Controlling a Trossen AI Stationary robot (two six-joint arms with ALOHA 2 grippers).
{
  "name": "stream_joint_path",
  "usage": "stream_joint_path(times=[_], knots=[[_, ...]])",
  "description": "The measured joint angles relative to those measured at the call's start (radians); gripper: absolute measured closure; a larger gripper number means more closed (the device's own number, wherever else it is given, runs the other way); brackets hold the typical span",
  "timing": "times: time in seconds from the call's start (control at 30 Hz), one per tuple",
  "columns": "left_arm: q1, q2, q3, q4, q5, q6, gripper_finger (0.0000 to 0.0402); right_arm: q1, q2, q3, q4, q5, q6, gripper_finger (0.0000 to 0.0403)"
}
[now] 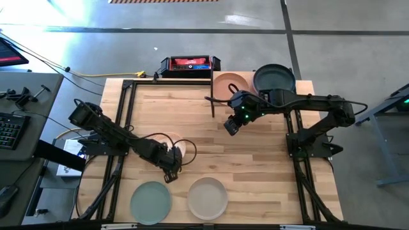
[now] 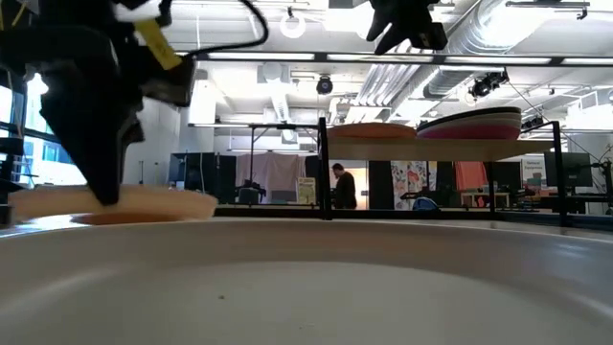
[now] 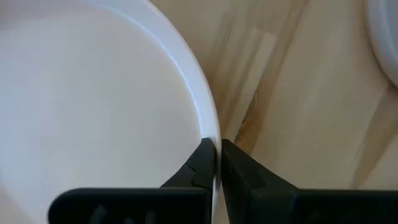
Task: Place and stack plates onto a shelf
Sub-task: Stack the light orange plate on top of the brown plate on the shelf
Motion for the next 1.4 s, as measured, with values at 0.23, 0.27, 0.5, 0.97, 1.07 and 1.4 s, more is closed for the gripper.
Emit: stream_joint_path(times=[0.23,0.27,0.5,0.97,1.07,1.4], knots=[[0.0,0.0,0.118,-0.173,-0.058,0.262,0.0401,-0.015,0.0,0.0,0.0,0.002,0.043,0.0314],[0.0,0.0,0.138,-0.201,-0.071,0.303,0.0401,-0.019,0.0,0.0,0.0,0.002,0.043,0.0314],[0.0,0.0,0.263,-0.301,-0.129,0.614,0.0401,-0.058,0.0,0.0,0.001,0.002,0.076,0.0314],[0.004,0.0,0.408,-0.32,-0.299,1.057,0.0401,-0.068,0.075,0.0,0.007,-0.007,0.079,0.0314],[0.004,0.0,0.414,-0.322,-0.32,1.095,0.0401,-0.068,0.089,0.0,0.016,-0.012,0.084,0.0314],[0.004,0.0,0.415,-0.316,-0.357,1.162,0.0401,-0.044,0.1,0.0,0.104,-0.02,0.092,0.0314]])
